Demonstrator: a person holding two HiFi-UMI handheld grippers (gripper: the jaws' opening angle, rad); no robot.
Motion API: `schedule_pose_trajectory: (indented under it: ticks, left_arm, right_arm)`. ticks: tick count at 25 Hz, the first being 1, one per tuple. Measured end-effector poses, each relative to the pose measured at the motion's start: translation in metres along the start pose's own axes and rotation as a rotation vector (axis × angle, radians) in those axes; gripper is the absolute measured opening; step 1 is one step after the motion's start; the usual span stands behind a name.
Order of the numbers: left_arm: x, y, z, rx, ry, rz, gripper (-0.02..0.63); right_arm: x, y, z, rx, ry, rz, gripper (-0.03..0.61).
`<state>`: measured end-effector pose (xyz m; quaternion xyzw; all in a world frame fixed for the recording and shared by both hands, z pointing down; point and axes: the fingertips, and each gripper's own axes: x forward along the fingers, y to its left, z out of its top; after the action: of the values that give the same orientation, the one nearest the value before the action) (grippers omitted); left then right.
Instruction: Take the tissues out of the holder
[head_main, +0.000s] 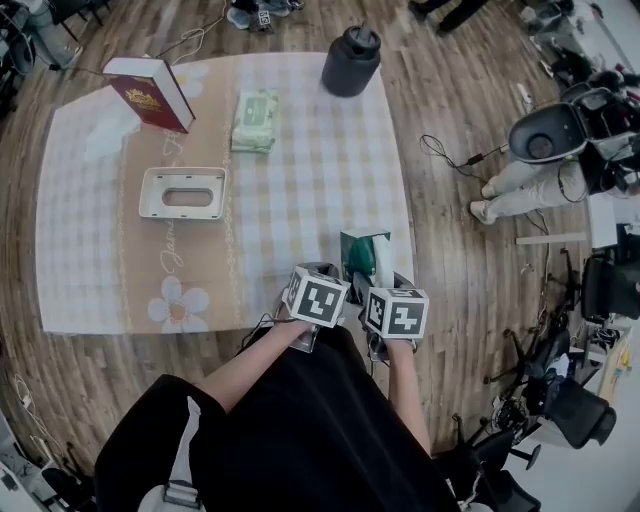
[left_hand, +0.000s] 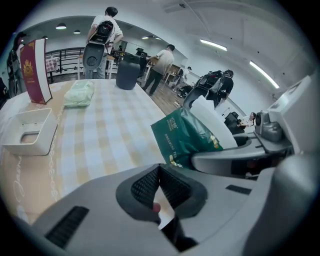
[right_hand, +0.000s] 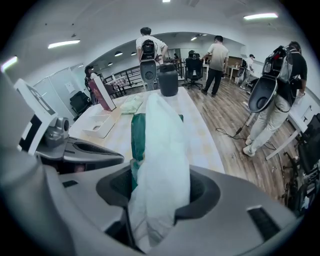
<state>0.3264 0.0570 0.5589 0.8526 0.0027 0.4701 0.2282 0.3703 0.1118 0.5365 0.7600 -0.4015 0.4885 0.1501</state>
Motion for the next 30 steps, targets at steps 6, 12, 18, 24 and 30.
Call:
schedule_pose_trajectory:
  ticks: [6, 12, 18, 24, 30]
  left_arm:
    - [0.010, 0.004, 0.010, -0.036, -0.001, 0.017, 0.002]
    - [0.030, -0.001, 0.033, -0.102, -0.024, 0.068, 0.001]
    - [0.056, -0.010, 0.061, -0.205, -0.047, 0.137, 0.002]
    - [0.069, -0.017, 0.092, -0.307, -0.098, 0.202, 0.002]
    - [0.073, -0.015, 0.111, -0.387, -0.150, 0.276, 0.002]
  right_arm:
    - [0.013, -0.017, 0.016, -0.014, 0.020, 0.012, 0.238]
    - [0.028, -0.048, 0.041, -0.075, 0.041, 0.056, 0.238]
    - [0.047, -0.079, 0.070, -0.177, 0.069, 0.121, 0.236]
    - [0.068, -0.101, 0.112, -0.293, 0.078, 0.180, 0.238]
    - [0.085, -0.106, 0.152, -0.371, 0.059, 0.224, 0.238]
